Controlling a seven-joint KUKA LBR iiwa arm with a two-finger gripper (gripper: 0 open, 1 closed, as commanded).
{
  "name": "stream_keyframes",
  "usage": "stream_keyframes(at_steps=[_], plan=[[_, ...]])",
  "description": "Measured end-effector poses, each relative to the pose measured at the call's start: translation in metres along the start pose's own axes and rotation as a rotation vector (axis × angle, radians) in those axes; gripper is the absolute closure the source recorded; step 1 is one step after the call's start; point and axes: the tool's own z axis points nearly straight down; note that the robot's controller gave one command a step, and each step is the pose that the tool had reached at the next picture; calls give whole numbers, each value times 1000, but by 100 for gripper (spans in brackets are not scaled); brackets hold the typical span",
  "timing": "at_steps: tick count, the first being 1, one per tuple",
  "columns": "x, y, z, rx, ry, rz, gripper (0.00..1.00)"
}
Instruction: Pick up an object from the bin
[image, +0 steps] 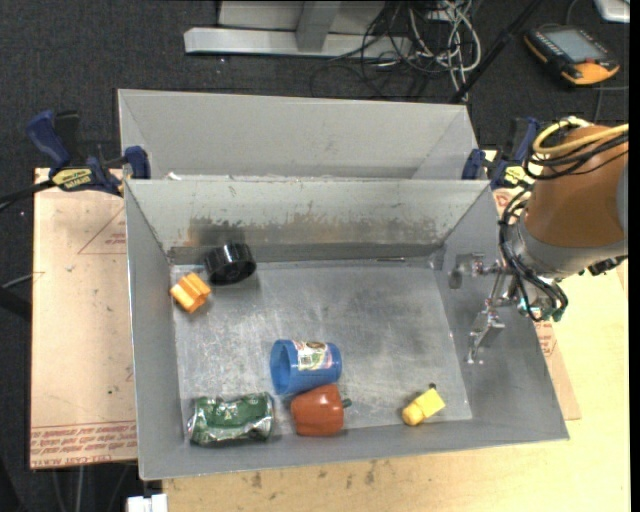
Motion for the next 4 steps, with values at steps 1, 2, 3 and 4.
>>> stream_keyframes(at_steps=[1,2,3,4], plan=[[-2,0,-4,1,-7,-3,0],[15,4,-1,2,-10,-110,0],[27,21,46,4,-13,-284,0],[35,28,68,2,-10,-323,0]])
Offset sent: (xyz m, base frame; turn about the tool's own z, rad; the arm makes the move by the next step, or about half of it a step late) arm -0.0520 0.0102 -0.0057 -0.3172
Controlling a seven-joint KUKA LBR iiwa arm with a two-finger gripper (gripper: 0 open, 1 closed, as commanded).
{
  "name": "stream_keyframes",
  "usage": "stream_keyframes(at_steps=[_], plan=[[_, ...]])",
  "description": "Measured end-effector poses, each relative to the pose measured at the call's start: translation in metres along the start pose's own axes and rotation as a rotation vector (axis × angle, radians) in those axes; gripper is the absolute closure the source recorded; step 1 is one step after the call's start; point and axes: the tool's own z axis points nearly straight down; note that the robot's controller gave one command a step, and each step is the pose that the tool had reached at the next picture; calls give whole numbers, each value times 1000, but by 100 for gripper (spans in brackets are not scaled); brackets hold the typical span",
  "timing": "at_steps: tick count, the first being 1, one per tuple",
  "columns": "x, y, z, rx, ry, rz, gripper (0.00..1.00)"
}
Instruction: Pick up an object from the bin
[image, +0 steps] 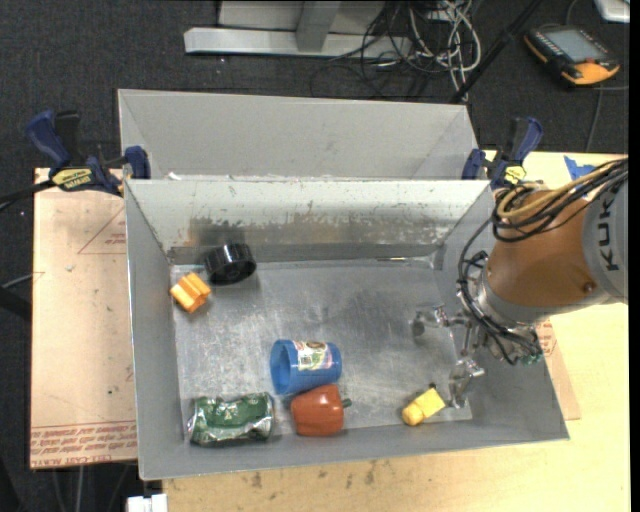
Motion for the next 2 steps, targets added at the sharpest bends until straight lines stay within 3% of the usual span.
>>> stream_keyframes(at_steps=[1,2], plan=[[11,3,11,-4,8,-161,0],[19,11,13,-2,2,-258,0]])
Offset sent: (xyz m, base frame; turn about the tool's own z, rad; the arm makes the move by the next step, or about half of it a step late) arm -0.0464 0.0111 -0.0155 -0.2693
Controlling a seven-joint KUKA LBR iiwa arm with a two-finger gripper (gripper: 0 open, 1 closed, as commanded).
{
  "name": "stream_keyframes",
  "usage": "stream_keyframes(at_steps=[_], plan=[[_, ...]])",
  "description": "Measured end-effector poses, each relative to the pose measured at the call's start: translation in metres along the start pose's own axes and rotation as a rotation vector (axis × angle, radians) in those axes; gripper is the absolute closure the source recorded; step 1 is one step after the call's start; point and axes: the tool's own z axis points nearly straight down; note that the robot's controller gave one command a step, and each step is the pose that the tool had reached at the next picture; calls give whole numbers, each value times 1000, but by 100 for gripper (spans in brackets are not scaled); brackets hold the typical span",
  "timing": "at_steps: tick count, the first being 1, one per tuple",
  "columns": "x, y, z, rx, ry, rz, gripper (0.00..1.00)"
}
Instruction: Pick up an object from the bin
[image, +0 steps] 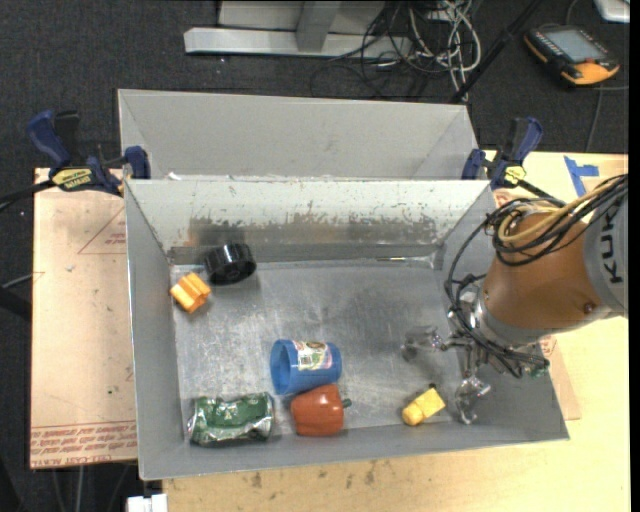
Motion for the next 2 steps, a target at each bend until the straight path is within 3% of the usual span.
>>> stream_keyframes(at_steps=[1,2], plan=[[-2,45,1,9,-8,-140,100],[-2,45,1,9,-8,-140,100]])
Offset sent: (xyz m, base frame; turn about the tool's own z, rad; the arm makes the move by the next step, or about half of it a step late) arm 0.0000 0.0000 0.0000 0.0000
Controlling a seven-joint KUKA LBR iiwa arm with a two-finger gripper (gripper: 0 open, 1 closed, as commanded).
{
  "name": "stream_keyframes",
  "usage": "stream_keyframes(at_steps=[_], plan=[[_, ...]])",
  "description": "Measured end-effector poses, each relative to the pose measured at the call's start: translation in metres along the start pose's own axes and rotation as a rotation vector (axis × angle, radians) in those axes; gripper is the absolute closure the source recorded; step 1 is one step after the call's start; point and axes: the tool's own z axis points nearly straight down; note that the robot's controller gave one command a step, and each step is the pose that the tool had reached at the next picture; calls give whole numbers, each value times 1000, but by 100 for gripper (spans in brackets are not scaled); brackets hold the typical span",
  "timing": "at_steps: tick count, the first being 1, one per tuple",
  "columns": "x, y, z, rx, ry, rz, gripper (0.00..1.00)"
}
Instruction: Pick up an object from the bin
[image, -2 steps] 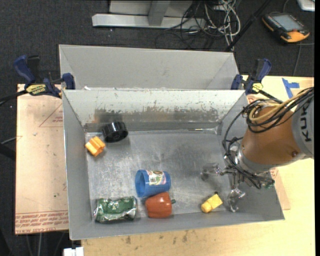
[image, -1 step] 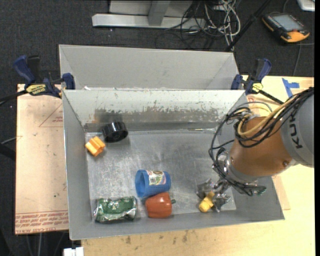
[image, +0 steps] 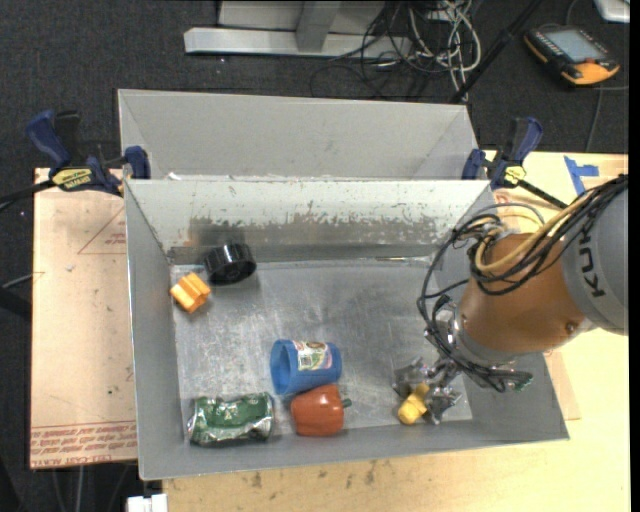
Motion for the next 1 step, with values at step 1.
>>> stream_keyframes(at_steps=[1], plan=[[-18,2,-137,-9,7,1,100]])
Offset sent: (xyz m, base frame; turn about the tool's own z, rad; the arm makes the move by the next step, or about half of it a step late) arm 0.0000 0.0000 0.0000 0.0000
